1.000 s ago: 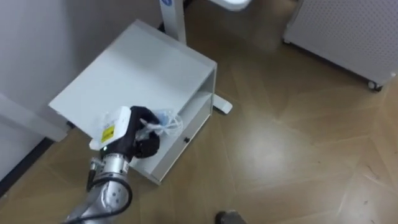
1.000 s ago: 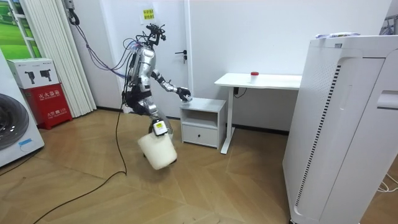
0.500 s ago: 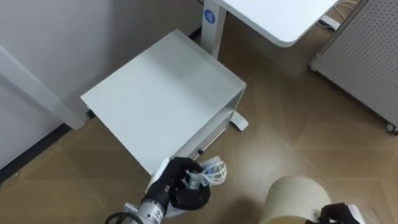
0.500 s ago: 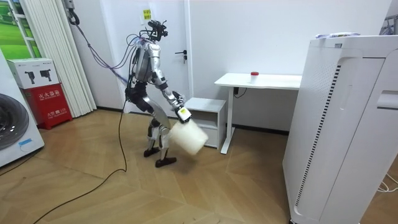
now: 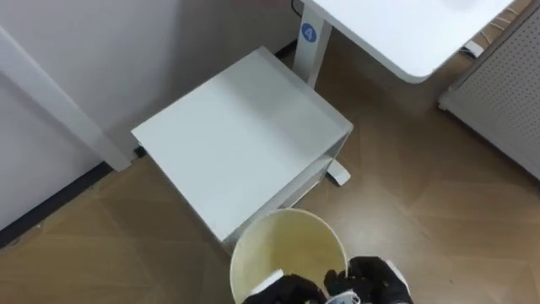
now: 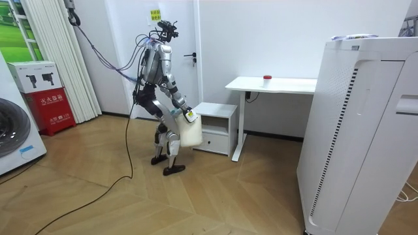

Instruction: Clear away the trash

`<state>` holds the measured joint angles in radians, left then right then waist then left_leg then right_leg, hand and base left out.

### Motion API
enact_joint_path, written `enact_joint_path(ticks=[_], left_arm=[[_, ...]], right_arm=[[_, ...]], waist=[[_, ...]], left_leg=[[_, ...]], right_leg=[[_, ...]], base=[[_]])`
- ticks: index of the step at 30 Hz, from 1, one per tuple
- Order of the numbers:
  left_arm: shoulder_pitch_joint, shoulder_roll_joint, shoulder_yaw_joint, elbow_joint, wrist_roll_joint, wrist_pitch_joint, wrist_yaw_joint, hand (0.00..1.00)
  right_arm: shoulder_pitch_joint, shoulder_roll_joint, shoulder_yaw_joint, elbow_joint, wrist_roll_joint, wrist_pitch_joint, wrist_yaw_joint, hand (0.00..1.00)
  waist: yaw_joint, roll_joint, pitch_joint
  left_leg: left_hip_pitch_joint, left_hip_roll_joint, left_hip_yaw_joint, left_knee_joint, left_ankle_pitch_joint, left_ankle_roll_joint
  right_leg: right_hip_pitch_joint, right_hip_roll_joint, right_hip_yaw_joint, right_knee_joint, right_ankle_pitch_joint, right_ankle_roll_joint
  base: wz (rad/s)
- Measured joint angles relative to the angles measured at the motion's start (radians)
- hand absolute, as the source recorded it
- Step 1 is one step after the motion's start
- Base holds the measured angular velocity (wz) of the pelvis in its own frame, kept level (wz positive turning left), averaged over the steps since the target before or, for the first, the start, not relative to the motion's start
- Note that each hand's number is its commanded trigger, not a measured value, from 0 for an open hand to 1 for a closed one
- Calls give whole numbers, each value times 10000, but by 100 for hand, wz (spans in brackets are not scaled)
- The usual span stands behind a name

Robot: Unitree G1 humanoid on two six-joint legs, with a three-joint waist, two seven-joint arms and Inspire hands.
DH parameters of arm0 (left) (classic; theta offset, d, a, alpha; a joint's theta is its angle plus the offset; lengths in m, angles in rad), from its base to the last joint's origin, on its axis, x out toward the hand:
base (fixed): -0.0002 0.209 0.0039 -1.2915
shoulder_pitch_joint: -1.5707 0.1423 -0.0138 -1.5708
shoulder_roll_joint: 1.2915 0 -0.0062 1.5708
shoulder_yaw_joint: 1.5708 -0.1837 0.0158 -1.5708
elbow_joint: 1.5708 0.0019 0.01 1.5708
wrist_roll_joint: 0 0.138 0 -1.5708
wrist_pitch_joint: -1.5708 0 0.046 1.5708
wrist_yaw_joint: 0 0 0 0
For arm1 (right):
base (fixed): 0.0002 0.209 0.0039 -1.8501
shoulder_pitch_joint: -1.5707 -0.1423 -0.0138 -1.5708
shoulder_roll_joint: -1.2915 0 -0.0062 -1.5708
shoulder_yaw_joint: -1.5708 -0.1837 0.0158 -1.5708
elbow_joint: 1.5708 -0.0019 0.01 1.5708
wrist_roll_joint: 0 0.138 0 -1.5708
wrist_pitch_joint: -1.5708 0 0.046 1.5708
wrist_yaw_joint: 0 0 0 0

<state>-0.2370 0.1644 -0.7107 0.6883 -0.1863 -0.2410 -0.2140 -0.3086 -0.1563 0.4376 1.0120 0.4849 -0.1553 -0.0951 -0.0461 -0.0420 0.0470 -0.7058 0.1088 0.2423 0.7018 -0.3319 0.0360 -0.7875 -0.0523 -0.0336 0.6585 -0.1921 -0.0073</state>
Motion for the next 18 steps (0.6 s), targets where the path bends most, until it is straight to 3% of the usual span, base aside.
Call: enact_joint_path(ticks=[6, 18], left_arm=[[-20, -96, 9, -108, 0, -1, -378, 100], [25, -216, 55, -433, 215, -3, -574, 100]], right_arm=[[29, 21, -4, -58, 32, -296, 252, 100], [152, 25, -22, 105, -93, -327, 653, 100]], waist=[[0, 1, -1], [161, 24, -10]], left_leg=[[18, -1, 16, 1, 0, 0], [137, 37, 84, -1, 0, 1]], right_leg=[[2, 15, 0, -20, -1, -2], [63, 89, 33, -14, 49, -5]], base=[[0], [-2]])
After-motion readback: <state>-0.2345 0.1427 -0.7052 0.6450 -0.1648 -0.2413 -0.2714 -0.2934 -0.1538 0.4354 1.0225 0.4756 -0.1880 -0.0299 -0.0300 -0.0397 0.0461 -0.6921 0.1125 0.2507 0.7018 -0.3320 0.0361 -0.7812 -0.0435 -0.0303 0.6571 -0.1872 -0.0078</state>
